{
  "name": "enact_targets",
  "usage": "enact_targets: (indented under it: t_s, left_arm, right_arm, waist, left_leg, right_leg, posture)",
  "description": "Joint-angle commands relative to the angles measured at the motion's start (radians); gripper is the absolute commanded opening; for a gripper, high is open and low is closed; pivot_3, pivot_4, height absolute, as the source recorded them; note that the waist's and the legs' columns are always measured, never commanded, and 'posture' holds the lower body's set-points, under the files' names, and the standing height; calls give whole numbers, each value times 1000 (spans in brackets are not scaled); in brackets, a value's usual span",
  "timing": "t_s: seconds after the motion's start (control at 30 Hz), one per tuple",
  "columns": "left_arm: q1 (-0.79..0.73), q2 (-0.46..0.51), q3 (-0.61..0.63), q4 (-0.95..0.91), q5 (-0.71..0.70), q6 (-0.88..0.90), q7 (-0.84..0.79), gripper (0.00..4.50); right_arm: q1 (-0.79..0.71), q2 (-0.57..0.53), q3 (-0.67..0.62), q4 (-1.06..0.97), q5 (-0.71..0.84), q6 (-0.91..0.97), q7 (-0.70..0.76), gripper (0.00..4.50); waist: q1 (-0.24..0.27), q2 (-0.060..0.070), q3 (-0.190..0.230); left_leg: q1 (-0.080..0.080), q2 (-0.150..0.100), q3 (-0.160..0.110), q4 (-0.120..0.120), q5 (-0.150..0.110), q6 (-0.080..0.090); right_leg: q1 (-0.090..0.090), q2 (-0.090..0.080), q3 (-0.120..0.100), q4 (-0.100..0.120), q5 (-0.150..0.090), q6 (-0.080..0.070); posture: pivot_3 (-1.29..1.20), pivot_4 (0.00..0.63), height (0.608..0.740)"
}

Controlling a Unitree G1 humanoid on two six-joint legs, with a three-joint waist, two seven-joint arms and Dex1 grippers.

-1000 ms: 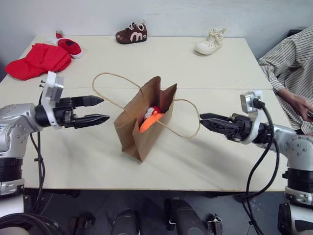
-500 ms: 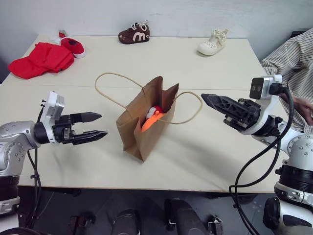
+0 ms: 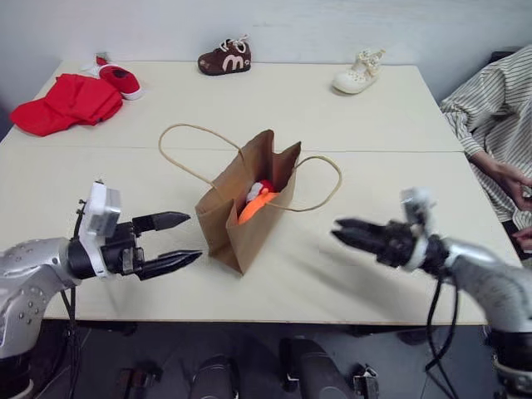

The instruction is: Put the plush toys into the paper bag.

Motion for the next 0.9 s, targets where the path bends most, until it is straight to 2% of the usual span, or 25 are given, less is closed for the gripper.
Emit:
enact_targets:
  t_s: [0.03,0.1,0.13,0.37,0.5,0.63,0.77,0.9]
  left_arm:
    - [-27,-76,-36,-68,9,-51,105,4500]
    - [-43,-110,-62,-76,28,-68,149,4500]
    - [-44,-124,-73,-83,27,-68,166,4500]
    - [-17,-193,-118,-165,-15,-68,249,4500]
    - [-37,-256,-200,-149,84,-122,327,4500]
    - [-42,-280,-259,-87,209,-198,363,4500]
    - [-61,-301,-266,-17,252,-248,372,3597]
    - [-108,-338,-280,28,236,-262,362,2265]
  right_arm:
    - [-32,74,153,-32,-199,-223,60,788]
    - [-59,130,206,-2,-264,-282,54,104]
    - [-75,158,227,14,-286,-296,48,19]
    - [-191,294,346,148,-450,-390,26,19]
    - [-237,363,364,186,-485,-382,-3,19]
    - [-231,371,374,172,-497,-367,9,19]
    - [-209,357,366,141,-485,-364,35,0]
    - [-181,337,339,118,-467,-364,57,0]
  waist:
    - [3,0,0]
    - [4,0,0]
    - [4,0,0]
    - [3,-1,0]
    - [4,-1,-1]
    - [7,-1,-1]
    - [6,-1,-1]
    - [7,-1,-1]
  left_leg:
    - [0,0,0,1,0,0]
    - [0,0,-1,1,0,0]
    - [0,0,-1,2,0,0]
    - [0,0,0,3,0,0]
    - [0,0,0,4,0,0]
    - [0,0,0,4,0,0]
    - [0,0,0,4,0,0]
    - [0,0,0,4,0,0]
  right_leg:
    - [0,0,0,0,0,0]
    - [1,1,0,1,0,0]
    - [1,1,0,1,0,0]
    - [1,0,-1,1,0,-1]
    - [1,0,0,2,0,-1]
    - [1,0,-1,2,0,-1]
    - [1,0,-1,2,0,-1]
    - [1,0,-1,2,0,-1]
  posture:
    - [0,150,740]
    - [0,150,740]
    - [0,150,740]
    - [0,150,740]
    - [0,150,740]
    - [0,150,740]
    - [0,150,740]
    - [0,150,740]
